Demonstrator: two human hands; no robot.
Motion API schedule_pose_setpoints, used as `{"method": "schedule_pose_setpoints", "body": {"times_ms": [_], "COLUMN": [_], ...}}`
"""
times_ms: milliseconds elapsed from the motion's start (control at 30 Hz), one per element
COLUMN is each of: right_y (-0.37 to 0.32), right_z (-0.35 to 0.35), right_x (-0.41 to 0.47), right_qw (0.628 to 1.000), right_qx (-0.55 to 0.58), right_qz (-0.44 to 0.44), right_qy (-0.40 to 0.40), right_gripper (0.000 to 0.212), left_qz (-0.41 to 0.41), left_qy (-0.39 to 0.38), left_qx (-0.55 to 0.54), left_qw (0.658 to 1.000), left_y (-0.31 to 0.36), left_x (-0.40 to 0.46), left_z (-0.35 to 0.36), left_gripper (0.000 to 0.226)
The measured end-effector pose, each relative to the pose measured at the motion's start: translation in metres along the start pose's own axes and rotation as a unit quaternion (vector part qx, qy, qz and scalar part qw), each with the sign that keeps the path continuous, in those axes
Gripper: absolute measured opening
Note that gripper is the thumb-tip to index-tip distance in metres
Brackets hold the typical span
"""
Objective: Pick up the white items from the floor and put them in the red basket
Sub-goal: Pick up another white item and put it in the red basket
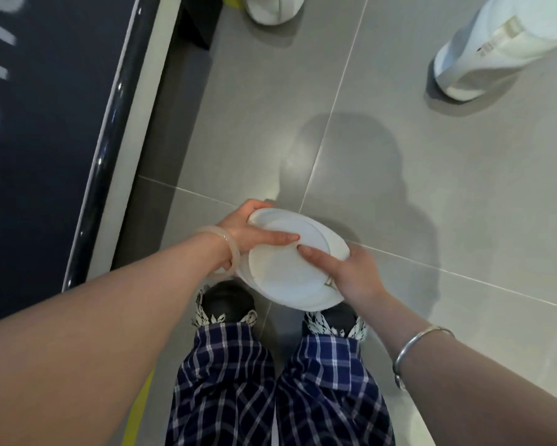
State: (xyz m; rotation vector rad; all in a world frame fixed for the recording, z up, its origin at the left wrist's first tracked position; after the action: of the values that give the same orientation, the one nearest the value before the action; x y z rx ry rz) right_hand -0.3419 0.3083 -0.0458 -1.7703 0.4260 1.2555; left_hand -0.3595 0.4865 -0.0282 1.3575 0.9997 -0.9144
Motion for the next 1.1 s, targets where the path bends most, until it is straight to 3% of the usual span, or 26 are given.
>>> {"method": "schedule_pose_setpoints", "body": {"times_ms": [33,167,300,400,467,600,667,867,1100], "right_y": [-0.003,-0.028,-0.046,-0.059,-0.063,-0.062,-0.056,-0.011,0.095], "right_z": [-0.009,-0.045,-0.073,-0.09,-0.1,-0.116,-0.125,-0.154,-0.146], "right_x": [-0.014,-0.083,-0.148,-0.199,-0.232,-0.298,-0.338,-0.455,-0.578], "right_qw": [1.0,1.0,0.998,0.992,0.985,0.964,0.951,0.914,0.849], "right_qx": [0.0,0.023,0.045,0.104,0.136,0.2,0.237,0.32,0.41], "right_qz": [-0.001,-0.001,0.0,-0.006,-0.002,-0.002,-0.01,-0.018,-0.022], "right_qy": [-0.001,0.002,0.042,0.071,0.107,0.173,0.199,0.248,0.332], "right_gripper": [0.1,0.05,0.078,0.053,0.049,0.093,0.085,0.029,0.048], "left_qz": [-0.003,0.006,0.044,0.079,0.101,0.118,0.119,0.146,0.167], "left_qy": [-0.007,-0.028,-0.042,-0.059,-0.08,-0.119,-0.136,-0.198,-0.241], "left_qx": [-0.01,-0.015,0.055,0.125,0.172,0.237,0.264,0.341,0.442], "left_qw": [1.0,0.999,0.997,0.987,0.977,0.957,0.948,0.907,0.848], "left_y": [0.004,0.034,0.076,0.11,0.132,0.161,0.168,0.161,0.085], "left_x": [-0.013,-0.074,-0.13,-0.168,-0.198,-0.251,-0.281,-0.378,-0.475], "left_z": [0.008,0.034,0.055,0.072,0.087,0.122,0.145,0.235,0.346], "left_gripper": [0.061,0.065,0.066,0.065,0.062,0.059,0.062,0.056,0.056]}}
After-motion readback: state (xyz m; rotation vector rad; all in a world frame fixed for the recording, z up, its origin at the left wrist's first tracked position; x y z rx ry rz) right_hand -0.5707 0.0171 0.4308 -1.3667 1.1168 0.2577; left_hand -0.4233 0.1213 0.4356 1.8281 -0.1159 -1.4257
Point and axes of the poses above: each hand's wrist, its own x-axis towards the middle knuckle, its own z-axis out of the palm, y = z × x, the point moved 3 cm from there along x, towards the middle knuckle, and after that the axes turned 4 degrees about -y, right-handed, at the moved point
